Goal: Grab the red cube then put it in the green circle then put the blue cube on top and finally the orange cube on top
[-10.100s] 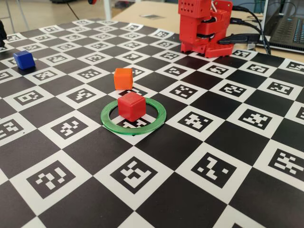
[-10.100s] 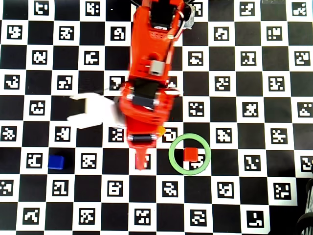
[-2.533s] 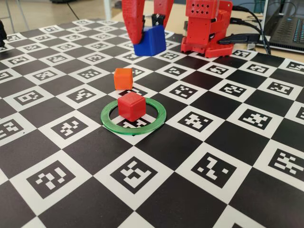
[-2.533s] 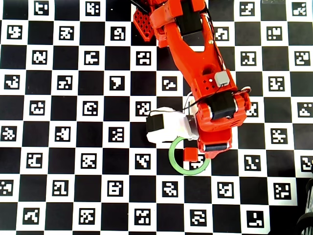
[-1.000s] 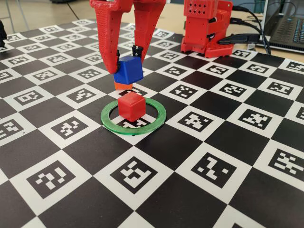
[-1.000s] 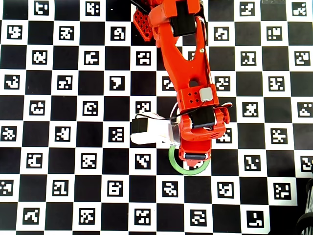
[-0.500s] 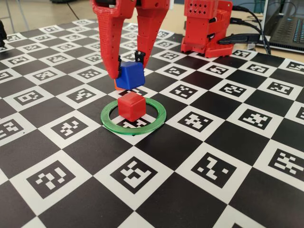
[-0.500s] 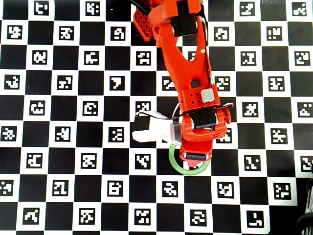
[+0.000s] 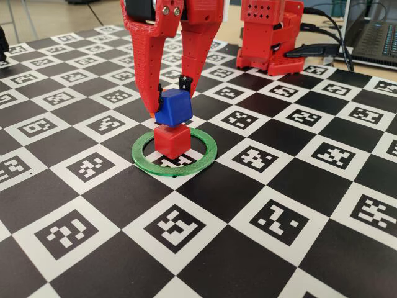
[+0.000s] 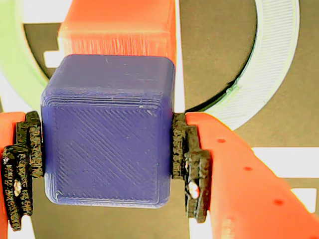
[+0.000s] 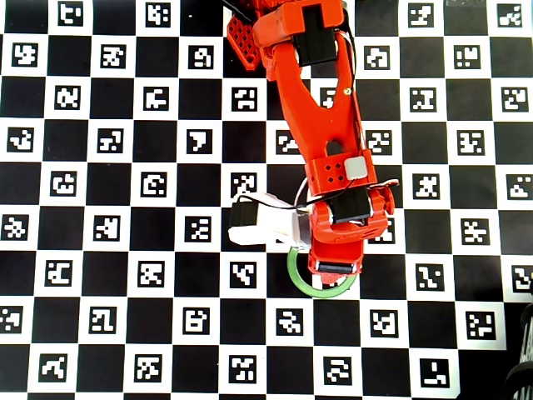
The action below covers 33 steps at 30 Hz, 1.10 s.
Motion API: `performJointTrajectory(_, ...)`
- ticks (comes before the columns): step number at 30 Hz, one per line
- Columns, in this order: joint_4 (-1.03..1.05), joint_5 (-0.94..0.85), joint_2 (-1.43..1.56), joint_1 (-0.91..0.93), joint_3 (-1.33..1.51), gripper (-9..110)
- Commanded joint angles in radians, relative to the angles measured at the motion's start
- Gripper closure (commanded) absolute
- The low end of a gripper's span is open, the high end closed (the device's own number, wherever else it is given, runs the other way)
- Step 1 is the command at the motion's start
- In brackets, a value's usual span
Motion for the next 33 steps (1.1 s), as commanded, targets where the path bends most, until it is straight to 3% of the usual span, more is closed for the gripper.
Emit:
performJointTrajectory(1, -0.011, 0.002, 0.023, -0.005, -0.012, 95)
performJointTrajectory(24, -0.034, -0.002, 0.020, 0.006, 0.008, 95)
performJointTrajectory(33, -0.026, 0.009, 0.026, 0.012, 0.014, 82)
